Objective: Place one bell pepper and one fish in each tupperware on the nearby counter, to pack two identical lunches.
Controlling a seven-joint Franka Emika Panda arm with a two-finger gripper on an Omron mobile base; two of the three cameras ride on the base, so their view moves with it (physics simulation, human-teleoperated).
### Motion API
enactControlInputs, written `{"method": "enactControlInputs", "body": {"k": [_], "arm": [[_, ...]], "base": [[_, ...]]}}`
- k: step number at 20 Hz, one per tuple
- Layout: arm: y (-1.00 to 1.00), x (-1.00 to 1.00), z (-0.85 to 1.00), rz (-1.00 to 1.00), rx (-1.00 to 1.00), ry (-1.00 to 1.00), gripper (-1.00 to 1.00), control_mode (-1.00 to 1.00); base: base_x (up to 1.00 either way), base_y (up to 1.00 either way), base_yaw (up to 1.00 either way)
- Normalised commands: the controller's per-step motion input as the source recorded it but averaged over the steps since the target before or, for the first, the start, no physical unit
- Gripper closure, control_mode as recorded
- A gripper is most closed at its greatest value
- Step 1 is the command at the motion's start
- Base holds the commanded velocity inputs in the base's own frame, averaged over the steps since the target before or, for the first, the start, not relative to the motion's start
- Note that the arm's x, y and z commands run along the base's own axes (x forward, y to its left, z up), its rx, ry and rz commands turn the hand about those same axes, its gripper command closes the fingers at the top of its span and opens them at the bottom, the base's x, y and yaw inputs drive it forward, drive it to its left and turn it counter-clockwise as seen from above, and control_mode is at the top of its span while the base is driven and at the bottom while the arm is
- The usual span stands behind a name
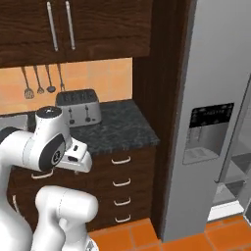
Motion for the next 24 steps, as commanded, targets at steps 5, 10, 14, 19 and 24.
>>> {"method": "enactControlInputs", "body": {"k": [5, 10, 14, 19, 24], "arm": [[0.00, 0.00, 0.00, 0.00, 0.00, 0.00, -1.00, 1.00], [0.00, 0.00, 0.00, 0.00, 0.00, 0.00, -1.00, 1.00], [0.00, 0.00, 0.00, 0.00, 0.00, 0.00, -1.00, 1.00], [0.00, 0.00, 0.00, 0.00, 0.00, 0.00, -1.00, 1.00], [0.00, 0.00, 0.00, 0.00, 0.00, 0.00, -1.00, 1.00]], "base": [[0.32, -1.00, 0.12], [0.00, -1.00, 0.06], [0.00, -1.00, 0.02], [0.00, -1.00, 0.06], [0.23, -1.00, 0.23]]}}
